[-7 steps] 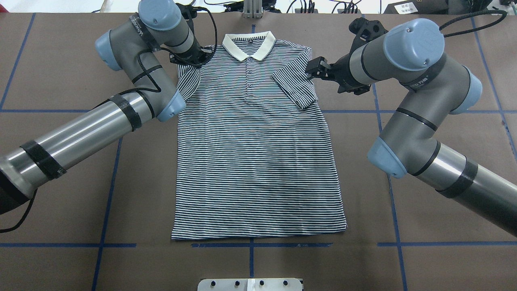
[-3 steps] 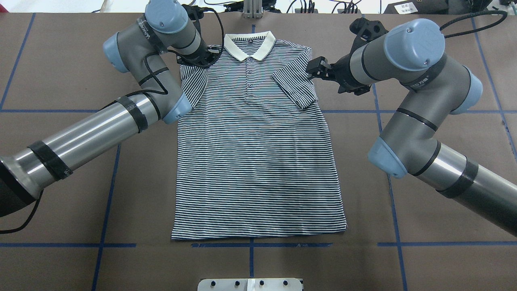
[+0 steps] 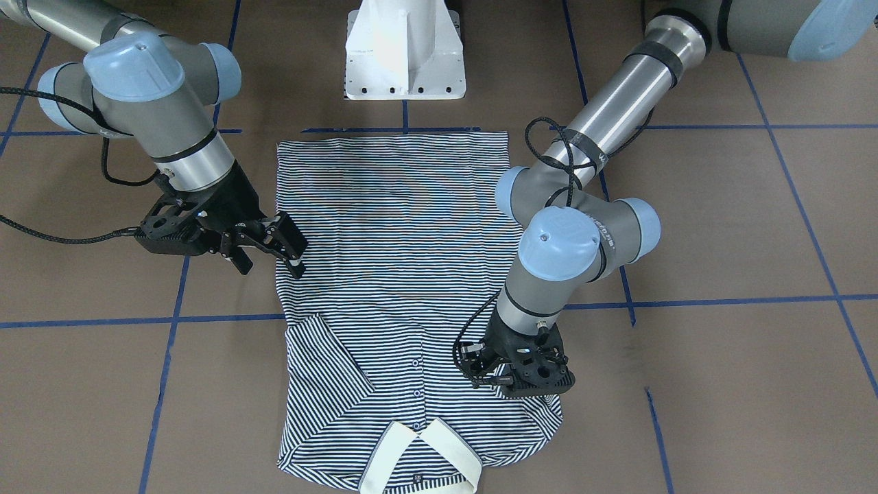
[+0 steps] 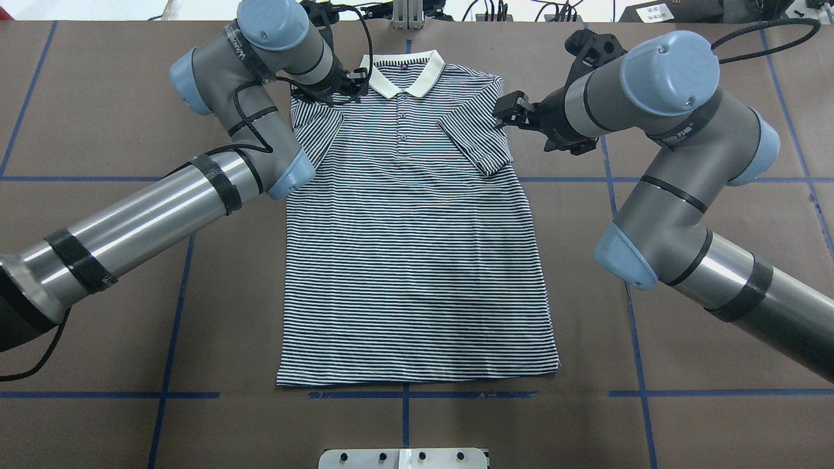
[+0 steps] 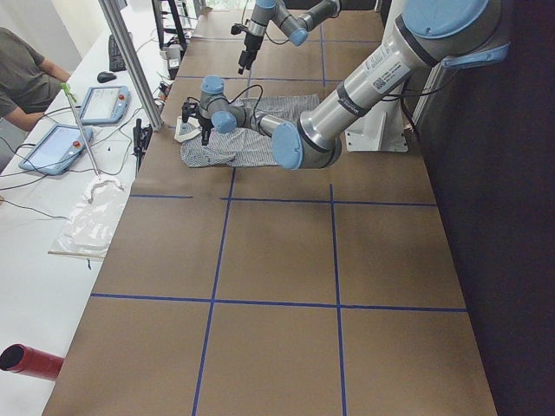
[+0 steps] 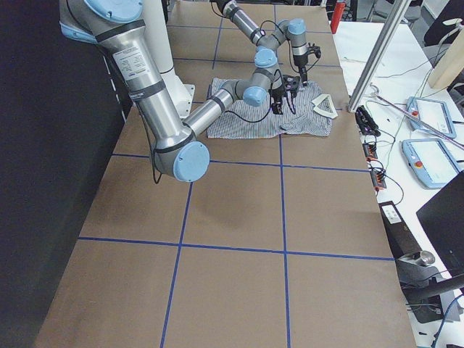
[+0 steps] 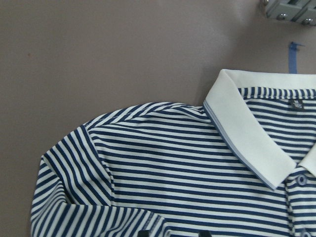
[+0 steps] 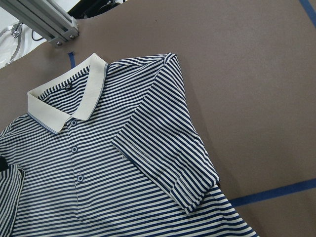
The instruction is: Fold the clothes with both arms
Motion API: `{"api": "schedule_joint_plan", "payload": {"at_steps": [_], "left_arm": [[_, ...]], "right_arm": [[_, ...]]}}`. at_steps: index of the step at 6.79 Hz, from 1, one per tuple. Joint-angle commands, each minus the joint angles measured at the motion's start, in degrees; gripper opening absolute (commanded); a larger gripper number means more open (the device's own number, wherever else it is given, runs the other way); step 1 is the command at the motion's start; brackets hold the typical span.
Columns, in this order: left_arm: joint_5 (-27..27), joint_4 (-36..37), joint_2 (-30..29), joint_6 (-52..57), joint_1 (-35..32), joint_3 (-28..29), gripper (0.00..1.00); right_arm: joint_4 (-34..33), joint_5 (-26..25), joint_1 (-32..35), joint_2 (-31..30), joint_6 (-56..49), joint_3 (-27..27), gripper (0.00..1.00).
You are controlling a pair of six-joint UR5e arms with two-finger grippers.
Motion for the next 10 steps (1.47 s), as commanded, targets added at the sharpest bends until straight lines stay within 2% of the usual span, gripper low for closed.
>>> {"api": "schedule_joint_plan", "payload": {"at_steps": [1,2,3,5,7,8,10], "left_arm": [[-8.4,0.7,9.0,-3.7,0.1,-16.9,0.67],[-9.5,0.6,16.8,-3.6,0.3,-28.0,0.7],[-10.6,-0.1,23.0,-3.5,1.1,-34.5,0.76],[-11.5,-0.3,24.5,-3.8,1.5,-35.6,0.8],[-11.4,-0.3,24.5,-4.3,1.8,-35.6,0.84],[-11.4,-0.3,24.5,-4.9,1.9,-35.6,0.84],[-11.3,-0.4,24.3,-5.0,2.0,-35.6,0.84]], "right_arm": [[-0.5,-1.1,-5.3,-2.5,11.9,4.8,1.0],[-0.6,-5.6,-12.5,-6.5,18.6,10.1,1.0],[-1.8,-11.3,-20.0,-11.7,22.8,15.2,0.99],[-9.0,-18.9,-28.9,-16.2,26.5,16.7,0.91],[-12.2,-19.6,-30.5,-19.0,29.7,17.4,0.85],[-14.0,-19.7,-31.6,-19.0,30.8,17.6,0.78],[-14.9,-19.2,-31.7,-19.3,31.0,17.8,0.72]]}}
